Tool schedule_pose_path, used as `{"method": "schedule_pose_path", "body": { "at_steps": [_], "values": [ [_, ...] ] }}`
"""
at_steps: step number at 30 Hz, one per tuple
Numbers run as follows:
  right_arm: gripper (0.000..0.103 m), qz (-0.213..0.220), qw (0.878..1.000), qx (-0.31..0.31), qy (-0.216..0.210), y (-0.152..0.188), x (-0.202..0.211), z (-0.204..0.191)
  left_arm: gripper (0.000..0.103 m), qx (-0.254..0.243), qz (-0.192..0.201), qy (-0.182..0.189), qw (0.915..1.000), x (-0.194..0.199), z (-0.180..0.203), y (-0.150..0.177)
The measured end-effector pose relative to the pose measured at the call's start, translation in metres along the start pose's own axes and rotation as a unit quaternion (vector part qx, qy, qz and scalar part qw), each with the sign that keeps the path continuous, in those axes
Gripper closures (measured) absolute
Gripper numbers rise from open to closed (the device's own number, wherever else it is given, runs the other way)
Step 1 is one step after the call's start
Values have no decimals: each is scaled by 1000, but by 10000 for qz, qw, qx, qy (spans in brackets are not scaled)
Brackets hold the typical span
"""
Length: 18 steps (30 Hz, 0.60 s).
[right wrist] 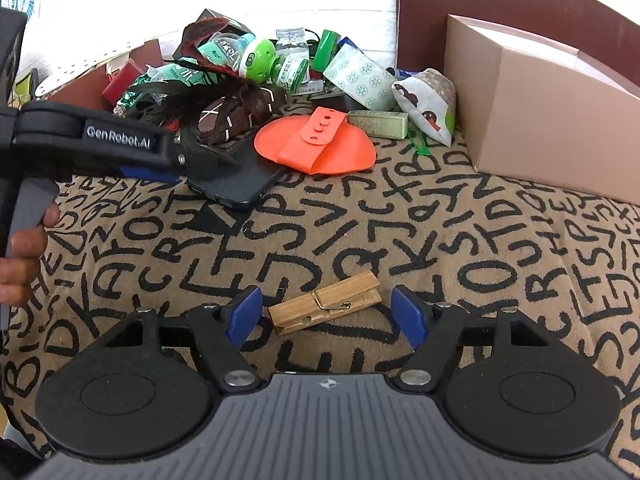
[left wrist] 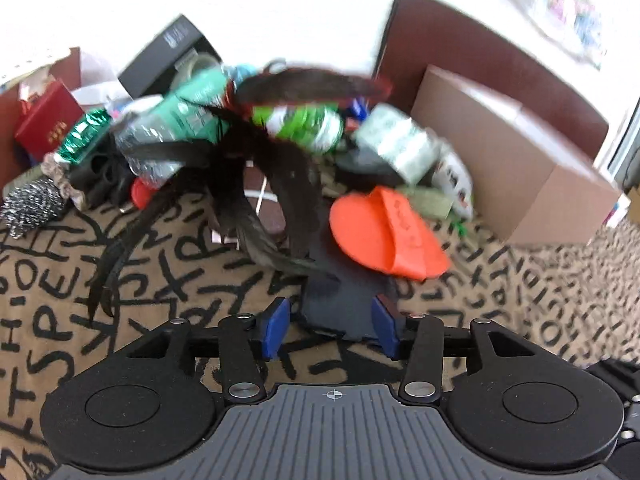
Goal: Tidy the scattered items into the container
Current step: 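Grasp the black phone case with left tool while right tool holds clothespin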
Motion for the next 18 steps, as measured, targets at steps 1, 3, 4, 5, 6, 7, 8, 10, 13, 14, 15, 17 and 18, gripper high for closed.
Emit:
{"method": "schedule_pose_path", "body": {
  "at_steps": [1,3,4,5,6,7,8,10,13,14,15,17,18],
  "values": [
    [27,2,10000,22,18,0,0,-1,53,72,-104,39,9999,-7,-1,-1],
    [27,6,10000,59,52,-1,-1,-2,59,142,-83,9,9999,-10,-2,-3],
    [27,9,10000,64,62,-1,-1,-2,70,112,-101,-24,9999,-10,-1,-5],
    [27,11,10000,67,64,0,-1,-2,83,99,-126,9,9999,-10,1,-5],
    [27,9,10000,73,62,0,-1,-2,92,88,-171,103,9998,-10,2,-5],
    [27,-4,9999,87,57,0,-1,-3,93,51,-212,201,9996,-9,5,-3],
    [27,-16,9999,114,51,1,0,-4,93,-17,-224,216,9995,-8,9,-1],
    [27,-41,9998,172,38,2,0,-5,93,-188,-244,185,9994,-6,17,7],
    [27,-82,9996,253,36,6,3,-8,94,-332,-348,308,9984,-1,26,20],
    [27,-100,9995,285,37,8,5,-8,94,-385,-387,355,9979,3,27,25],
    [27,-122,9994,308,38,10,6,-9,94,-445,-438,406,9972,7,29,32],
    [27,-160,9993,341,32,16,10,-9,94,-567,-532,480,9958,14,30,43],
    [27,-179,9992,352,29,20,13,-9,93,-603,-568,496,9953,17,30,48]
  ]
}}
Point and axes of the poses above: each gripper's, at about its wrist camera, not at the fingertips, and x roughly against the way its jaws point, z to its right, y to its underside, the point moved 4 cm from there along -x, roughly the way its jaws point, and after that the axes turned 13 degrees about -z, right-handed, at the moved point
